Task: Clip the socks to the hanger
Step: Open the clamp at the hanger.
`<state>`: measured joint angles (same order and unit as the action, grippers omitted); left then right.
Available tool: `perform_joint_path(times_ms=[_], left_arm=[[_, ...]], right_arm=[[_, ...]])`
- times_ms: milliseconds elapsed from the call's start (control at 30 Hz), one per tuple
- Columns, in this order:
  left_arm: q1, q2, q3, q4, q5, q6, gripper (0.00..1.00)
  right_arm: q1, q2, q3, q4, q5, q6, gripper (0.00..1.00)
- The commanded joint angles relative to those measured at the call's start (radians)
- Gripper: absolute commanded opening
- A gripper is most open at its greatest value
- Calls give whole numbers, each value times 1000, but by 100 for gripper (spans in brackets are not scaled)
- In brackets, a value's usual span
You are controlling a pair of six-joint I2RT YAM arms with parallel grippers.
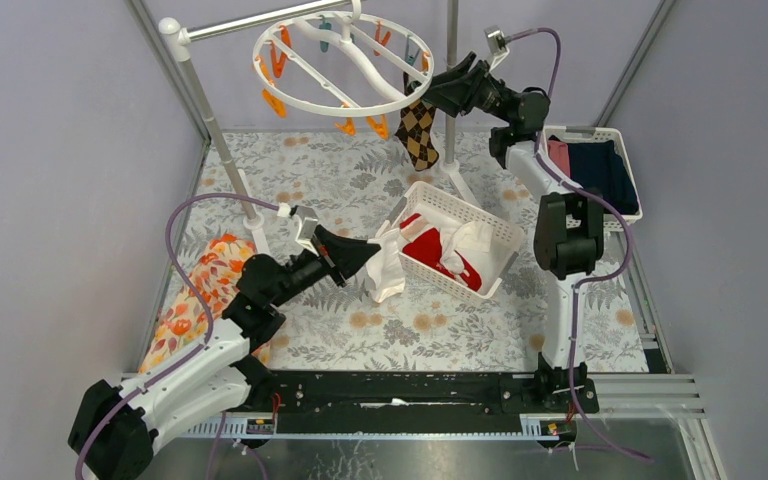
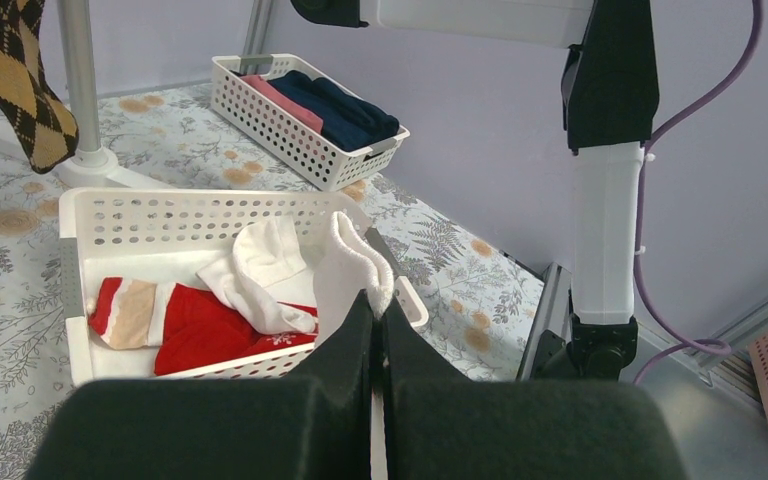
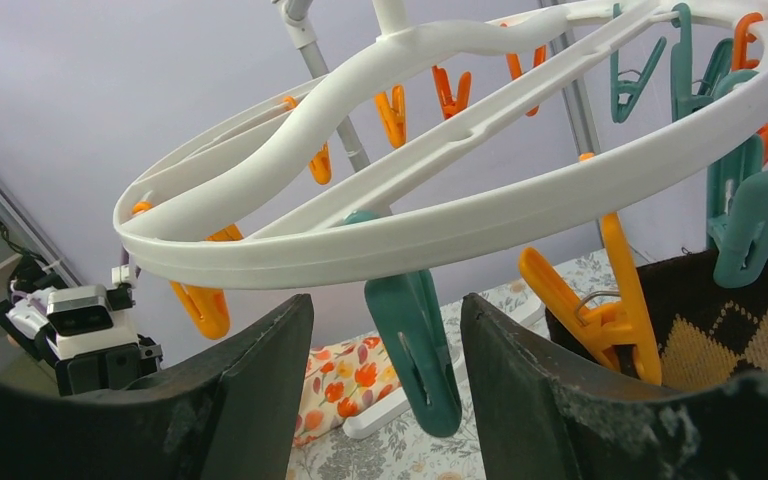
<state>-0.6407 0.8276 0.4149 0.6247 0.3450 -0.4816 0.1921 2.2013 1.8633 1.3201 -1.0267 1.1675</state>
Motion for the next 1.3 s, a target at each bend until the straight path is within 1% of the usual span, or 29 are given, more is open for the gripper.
perform_joint_path(times_ms=[0, 233, 433, 867, 1033, 1200, 1267], left_arm=[[3, -18, 31, 20, 9, -4, 0], [3, -12, 35, 22, 12, -6, 0], [3, -6, 41, 24, 15, -7, 0], [3, -1, 50, 27, 23, -14, 0], [4, -2, 51, 23, 24, -17, 0], [3, -2, 50, 24, 23, -18, 0], [3, 0, 50, 27, 24, -21, 0]], right_arm=[[13, 26, 69, 27, -23, 23, 64], [23, 73, 135, 10, -25, 47, 68], [27, 111, 198, 53, -27, 116, 69], [29, 117, 207, 107, -22, 171, 69], [27, 95, 168, 100, -14, 155, 66], [27, 15, 59, 25, 2, 32, 63], [27, -8, 25, 18, 8, 14, 59]])
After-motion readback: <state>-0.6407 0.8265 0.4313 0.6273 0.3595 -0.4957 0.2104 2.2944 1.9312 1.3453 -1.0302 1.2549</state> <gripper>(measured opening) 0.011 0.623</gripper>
